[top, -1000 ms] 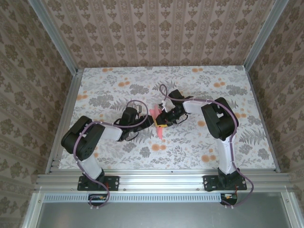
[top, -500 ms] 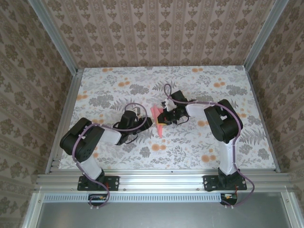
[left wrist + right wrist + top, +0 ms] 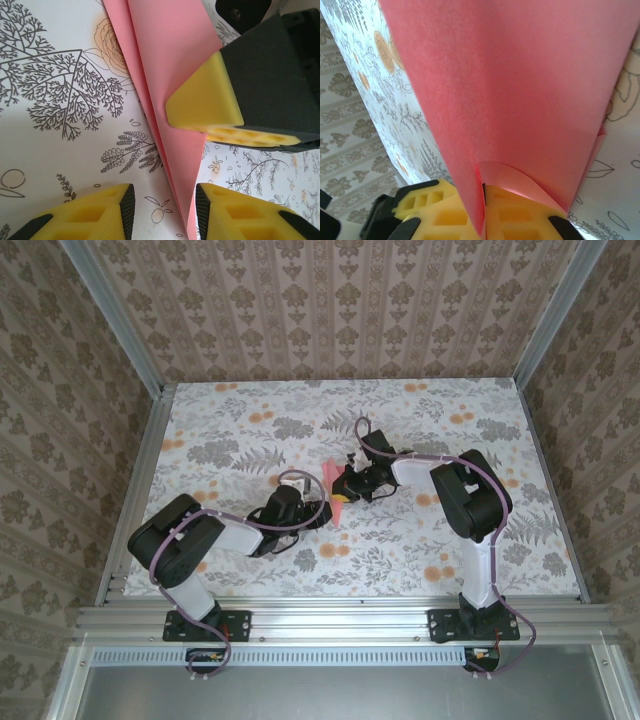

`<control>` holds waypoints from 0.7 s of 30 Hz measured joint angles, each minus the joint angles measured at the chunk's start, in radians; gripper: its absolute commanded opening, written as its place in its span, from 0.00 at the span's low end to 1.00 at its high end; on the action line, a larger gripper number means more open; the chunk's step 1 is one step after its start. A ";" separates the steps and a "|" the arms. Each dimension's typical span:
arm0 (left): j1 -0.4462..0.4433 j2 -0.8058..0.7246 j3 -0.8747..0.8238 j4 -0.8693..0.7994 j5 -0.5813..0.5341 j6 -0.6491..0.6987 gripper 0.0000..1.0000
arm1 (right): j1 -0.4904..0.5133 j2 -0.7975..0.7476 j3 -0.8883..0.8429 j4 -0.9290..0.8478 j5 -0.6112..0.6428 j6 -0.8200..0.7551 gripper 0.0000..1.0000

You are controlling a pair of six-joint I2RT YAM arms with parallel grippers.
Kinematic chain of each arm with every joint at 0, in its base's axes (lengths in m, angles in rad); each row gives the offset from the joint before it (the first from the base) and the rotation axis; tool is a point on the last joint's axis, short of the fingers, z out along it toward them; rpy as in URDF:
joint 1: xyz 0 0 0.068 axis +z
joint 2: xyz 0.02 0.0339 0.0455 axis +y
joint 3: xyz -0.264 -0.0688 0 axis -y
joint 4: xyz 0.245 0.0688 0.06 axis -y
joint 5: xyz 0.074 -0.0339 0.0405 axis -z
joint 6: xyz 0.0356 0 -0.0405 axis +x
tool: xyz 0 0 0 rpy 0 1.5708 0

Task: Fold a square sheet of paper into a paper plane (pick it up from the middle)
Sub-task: Fold the wing for the fifth time at the center of the table.

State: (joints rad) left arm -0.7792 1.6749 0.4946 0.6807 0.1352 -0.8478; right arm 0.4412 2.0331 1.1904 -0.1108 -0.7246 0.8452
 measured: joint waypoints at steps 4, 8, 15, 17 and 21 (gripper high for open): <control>-0.013 0.016 0.016 0.000 -0.009 0.005 0.36 | 0.000 0.000 0.002 0.010 0.000 0.056 0.08; -0.026 0.027 0.029 -0.007 -0.023 0.010 0.31 | 0.000 0.000 0.009 0.019 0.000 0.091 0.08; -0.046 0.032 0.050 -0.063 -0.065 0.018 0.16 | 0.000 0.000 0.021 0.026 0.000 0.125 0.10; -0.051 0.032 0.051 -0.076 -0.079 0.023 0.11 | 0.000 0.000 0.021 0.026 0.000 0.128 0.14; -0.060 0.032 0.070 -0.124 -0.110 0.045 0.06 | 0.000 0.000 0.034 0.016 0.008 0.105 0.21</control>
State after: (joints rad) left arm -0.8394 1.7069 0.5644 0.5564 0.0254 -0.8032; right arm 0.4412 2.0335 1.2247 -0.0948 -0.7170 0.9504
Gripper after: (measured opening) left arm 0.078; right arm 0.185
